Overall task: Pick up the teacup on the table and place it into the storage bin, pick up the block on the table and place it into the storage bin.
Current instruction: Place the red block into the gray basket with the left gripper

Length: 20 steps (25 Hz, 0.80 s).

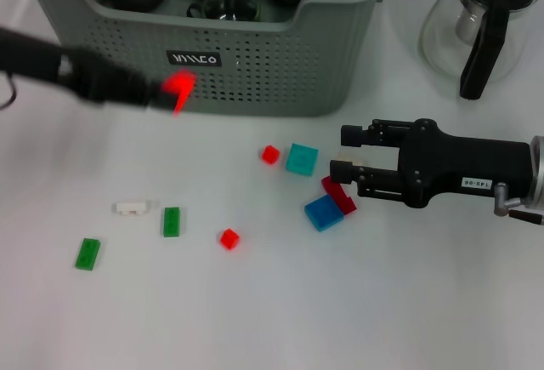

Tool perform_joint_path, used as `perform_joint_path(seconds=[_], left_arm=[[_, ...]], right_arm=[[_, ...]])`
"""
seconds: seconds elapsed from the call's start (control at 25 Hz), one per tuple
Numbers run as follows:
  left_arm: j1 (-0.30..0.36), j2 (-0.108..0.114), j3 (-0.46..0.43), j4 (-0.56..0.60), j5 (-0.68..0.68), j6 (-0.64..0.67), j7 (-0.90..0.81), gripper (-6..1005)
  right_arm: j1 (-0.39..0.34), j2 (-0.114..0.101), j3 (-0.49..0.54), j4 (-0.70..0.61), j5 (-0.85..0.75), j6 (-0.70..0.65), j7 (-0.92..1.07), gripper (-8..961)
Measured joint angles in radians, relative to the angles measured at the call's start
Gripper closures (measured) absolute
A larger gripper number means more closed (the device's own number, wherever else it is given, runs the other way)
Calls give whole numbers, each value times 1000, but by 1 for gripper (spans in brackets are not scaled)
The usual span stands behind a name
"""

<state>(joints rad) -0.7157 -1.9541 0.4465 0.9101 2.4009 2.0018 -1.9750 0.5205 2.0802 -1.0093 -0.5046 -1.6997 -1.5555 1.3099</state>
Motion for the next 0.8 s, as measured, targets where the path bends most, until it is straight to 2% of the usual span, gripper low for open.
perform_joint_path(seconds=[0.08,0.16,0.2,0.32,0.4,0.48,0.64,0.72,0.8], left_arm=[[-12,54,-66,-186,-142,17,6,800],[-15,100,-118,-369,-309,-18,12,797],[-13,109,-134,-426,-372,-47,9,796],[-14,99,-144,-470,-478,-143,-27,792],[-25,84,-122,-406,-495,-234,-69,789],[-39,79,-33,-290,-471,-367,-133,786],[-74,95,248,-139,-322,-619,-309,781],[-111,96,398,-92,-170,-731,-426,778],[-167,84,486,-98,2,-797,-521,775]], right_arm=[[-1,1,0,0,0,0,-1,311],[-1,2,-1,0,0,0,-3,311],[-1,2,-2,0,0,0,-2,311],[3,1,-3,1,0,2,-1,310],[3,1,-2,1,0,3,0,310],[1,2,-1,2,0,3,0,310],[-4,2,-1,1,0,3,0,310],[-6,2,-1,1,0,4,0,310],[-6,3,-3,1,0,3,-1,310]])
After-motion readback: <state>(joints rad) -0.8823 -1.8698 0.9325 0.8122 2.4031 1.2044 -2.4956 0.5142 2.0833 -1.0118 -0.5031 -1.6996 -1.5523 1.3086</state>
